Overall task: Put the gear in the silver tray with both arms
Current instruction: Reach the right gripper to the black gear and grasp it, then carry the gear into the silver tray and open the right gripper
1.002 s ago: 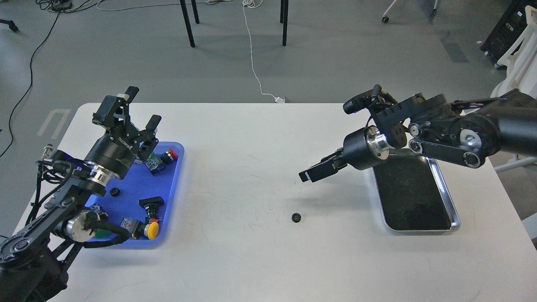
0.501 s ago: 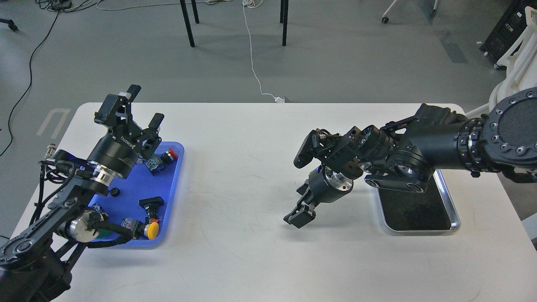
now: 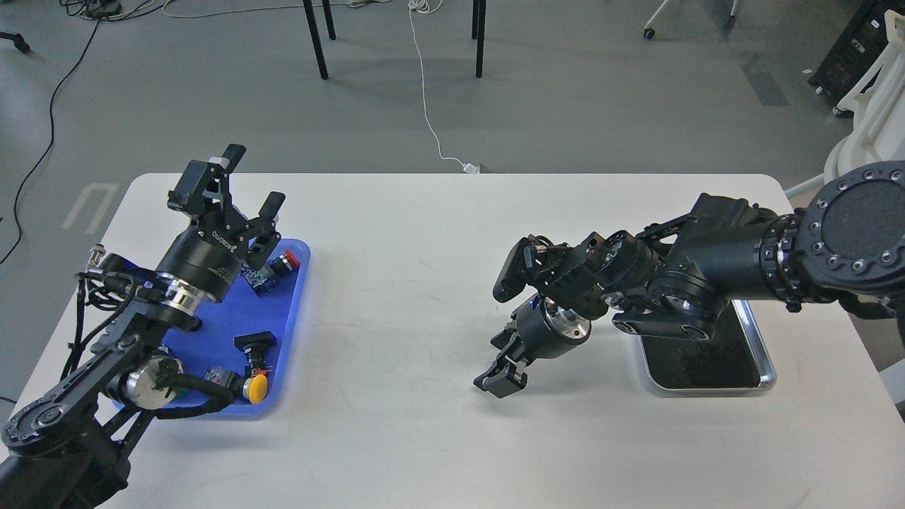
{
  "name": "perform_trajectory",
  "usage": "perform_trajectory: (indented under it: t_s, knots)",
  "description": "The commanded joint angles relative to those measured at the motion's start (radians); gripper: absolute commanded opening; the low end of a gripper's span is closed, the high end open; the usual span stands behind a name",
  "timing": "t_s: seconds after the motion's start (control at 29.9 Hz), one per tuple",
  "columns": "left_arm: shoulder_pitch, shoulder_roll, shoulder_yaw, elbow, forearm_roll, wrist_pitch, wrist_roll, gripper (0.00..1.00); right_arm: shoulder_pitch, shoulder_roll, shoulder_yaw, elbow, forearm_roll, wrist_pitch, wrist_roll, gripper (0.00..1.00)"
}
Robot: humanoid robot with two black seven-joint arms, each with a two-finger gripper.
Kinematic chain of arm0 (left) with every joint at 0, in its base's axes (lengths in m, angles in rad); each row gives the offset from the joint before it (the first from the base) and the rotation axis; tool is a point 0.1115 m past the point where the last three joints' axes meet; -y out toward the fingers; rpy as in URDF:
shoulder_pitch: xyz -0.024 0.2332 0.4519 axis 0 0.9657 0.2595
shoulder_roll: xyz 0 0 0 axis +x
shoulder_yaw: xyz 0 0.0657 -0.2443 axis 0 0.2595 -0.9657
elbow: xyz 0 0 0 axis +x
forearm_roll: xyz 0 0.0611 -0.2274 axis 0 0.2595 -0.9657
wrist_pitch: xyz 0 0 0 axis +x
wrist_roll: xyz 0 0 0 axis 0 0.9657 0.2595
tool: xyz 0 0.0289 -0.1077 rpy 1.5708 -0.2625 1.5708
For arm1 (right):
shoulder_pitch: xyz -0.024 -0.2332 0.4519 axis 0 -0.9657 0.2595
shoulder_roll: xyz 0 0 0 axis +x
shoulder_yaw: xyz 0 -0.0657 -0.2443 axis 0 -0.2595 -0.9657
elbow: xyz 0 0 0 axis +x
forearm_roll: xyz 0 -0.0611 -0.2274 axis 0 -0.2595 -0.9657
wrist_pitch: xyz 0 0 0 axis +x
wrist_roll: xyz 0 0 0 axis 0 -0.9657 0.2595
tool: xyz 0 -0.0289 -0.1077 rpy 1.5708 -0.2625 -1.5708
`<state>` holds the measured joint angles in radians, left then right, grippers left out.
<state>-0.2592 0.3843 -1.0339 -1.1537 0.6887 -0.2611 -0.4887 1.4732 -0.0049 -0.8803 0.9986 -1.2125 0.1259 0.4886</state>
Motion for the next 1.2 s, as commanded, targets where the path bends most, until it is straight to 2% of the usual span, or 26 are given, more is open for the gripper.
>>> perform_trajectory:
  t_s: [0.0, 0.1, 0.33, 0.53, 0.74, 1.0, 1.17]
  knots:
    - [0.002, 0.001, -0.002, 0.000, 0.000, 0.000, 0.000, 0.98, 0.002, 0.002, -0.022, 0.000, -0.001, 0.000, 0.000, 0.64]
    - [0.002, 0.001, -0.002, -0.009, 0.000, -0.001, 0.000, 0.98, 0.004, 0.002, -0.040, 0.000, -0.001, 0.000, 0.000, 0.62]
    - [0.002, 0.002, 0.000, -0.014, 0.000, 0.000, 0.000, 0.98, 0.010, 0.000, -0.043, 0.000, 0.001, -0.003, 0.000, 0.36]
    - [0.002, 0.004, -0.002, -0.021, 0.000, 0.000, 0.000, 0.98, 0.013, 0.002, -0.045, 0.000, 0.001, 0.000, 0.000, 0.25]
    - [0.005, 0.001, -0.002, -0.026, 0.000, 0.000, 0.000, 0.98, 0.024, 0.003, -0.045, 0.000, 0.001, 0.001, 0.000, 0.21]
    - [0.005, -0.002, -0.002, -0.026, 0.000, 0.000, 0.001, 0.98, 0.039, -0.001, -0.046, 0.002, 0.001, 0.001, 0.000, 0.21]
    - [0.005, 0.001, -0.002, -0.026, 0.000, -0.003, 0.001, 0.98, 0.096, -0.076, -0.048, 0.012, -0.005, 0.001, 0.000, 0.21]
